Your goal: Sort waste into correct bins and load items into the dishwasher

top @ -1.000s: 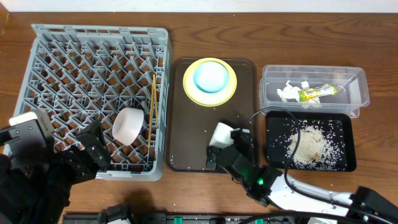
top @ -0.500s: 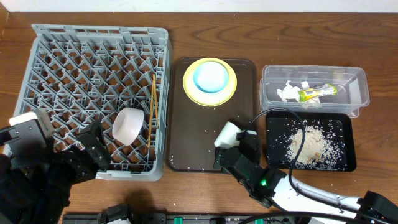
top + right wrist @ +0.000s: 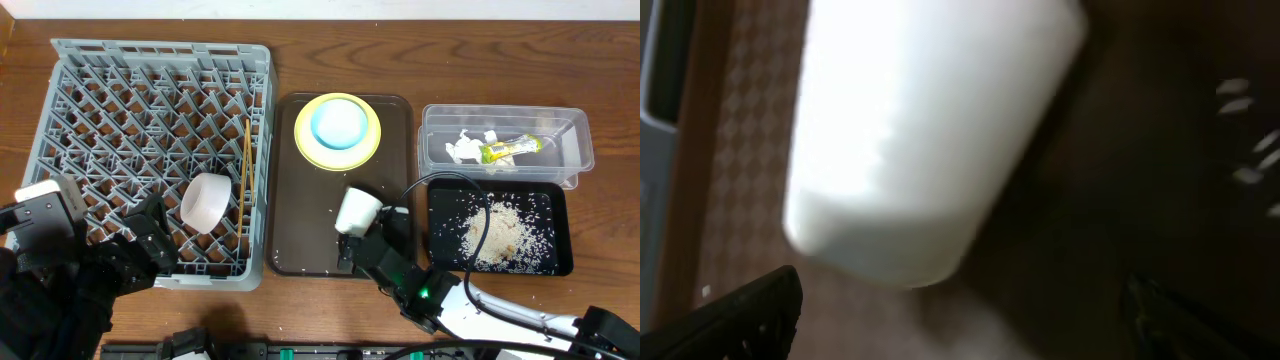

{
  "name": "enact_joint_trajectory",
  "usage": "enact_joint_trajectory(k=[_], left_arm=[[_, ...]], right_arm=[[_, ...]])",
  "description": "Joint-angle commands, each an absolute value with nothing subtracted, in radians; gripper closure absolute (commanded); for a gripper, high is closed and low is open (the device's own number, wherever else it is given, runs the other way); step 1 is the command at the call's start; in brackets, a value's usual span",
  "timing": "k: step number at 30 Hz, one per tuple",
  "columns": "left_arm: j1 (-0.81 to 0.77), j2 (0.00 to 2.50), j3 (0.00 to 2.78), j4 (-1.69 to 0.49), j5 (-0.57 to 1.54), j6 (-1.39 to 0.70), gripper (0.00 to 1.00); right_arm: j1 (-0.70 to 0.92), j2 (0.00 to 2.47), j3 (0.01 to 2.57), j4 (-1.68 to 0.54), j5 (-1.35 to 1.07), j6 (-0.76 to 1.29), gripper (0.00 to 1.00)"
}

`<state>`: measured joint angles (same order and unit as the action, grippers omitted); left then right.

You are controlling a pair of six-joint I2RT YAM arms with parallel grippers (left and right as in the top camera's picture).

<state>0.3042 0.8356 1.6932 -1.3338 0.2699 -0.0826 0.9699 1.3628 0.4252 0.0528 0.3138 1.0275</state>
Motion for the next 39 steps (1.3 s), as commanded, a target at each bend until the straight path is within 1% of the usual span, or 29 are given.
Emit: enact_joint_trajectory(k=[1, 5, 9, 12, 14, 17, 20, 22, 24, 26, 30, 34, 39], left_arm=[[0.307, 0.836, 1.698, -1.33, 0.264, -0.091, 0.03], [0.307, 0.836, 1.698, -1.33, 0.264, -0.091, 0.03], [0.307, 0.836, 1.698, -1.33, 0.264, -0.091, 0.03], [0.307, 0.836, 1.698, -1.33, 0.264, -0.091, 0.03], [0.307, 0.836, 1.698, -1.33, 0.264, -0.091, 0.03], [0.307, 0.836, 1.698, -1.33, 0.264, -0.091, 0.03], [0.307, 0.836, 1.698, -1.33, 0.264, -0.091, 0.03], [0.307, 0.836, 1.698, -1.33, 0.264, -0.091, 0.03], [0.307, 0.836, 1.698, -1.33, 0.264, -0.091, 0.03], [0.307, 0.836, 1.698, -1.33, 0.264, -0.091, 0.03], [0.307, 0.836, 1.698, -1.33, 0.264, -0.091, 0.03], [0.307, 0.836, 1.698, -1.33, 0.264, -0.091, 0.03], [0.307, 0.836, 1.698, -1.33, 0.264, -0.091, 0.03]], right_arm=[[0.96, 1.373, 0.418, 0.074, 0.395, 0.92, 0.01], [0.96, 1.373, 0.418, 0.125, 0.329, 0.893, 0.01], [0.957, 1.373, 0.418, 0.159, 0.339, 0.755, 0.01], [0.941, 1.373, 0.418, 0.184, 0.339, 0.689, 0.01], [0.934, 1.373, 0.418, 0.188, 0.303, 0.694, 0.01], [0.938, 1.373, 0.418, 0.188, 0.231, 0.789, 0.01], [0.951, 1.378, 0.418, 0.208, 0.234, 0.879, 0.01], [0.957, 1.386, 0.418, 0.231, 0.25, 0.878, 0.01], [0.955, 1.396, 0.418, 0.233, 0.294, 0.854, 0.01], [0.947, 1.414, 0.418, 0.252, 0.338, 0.757, 0.01], [0.917, 1.452, 0.418, 0.323, 0.324, 0.586, 0.01], [0.893, 1.461, 0.418, 0.331, 0.3, 0.541, 0.01], [0.878, 1.461, 0.418, 0.37, 0.177, 0.543, 0.01]])
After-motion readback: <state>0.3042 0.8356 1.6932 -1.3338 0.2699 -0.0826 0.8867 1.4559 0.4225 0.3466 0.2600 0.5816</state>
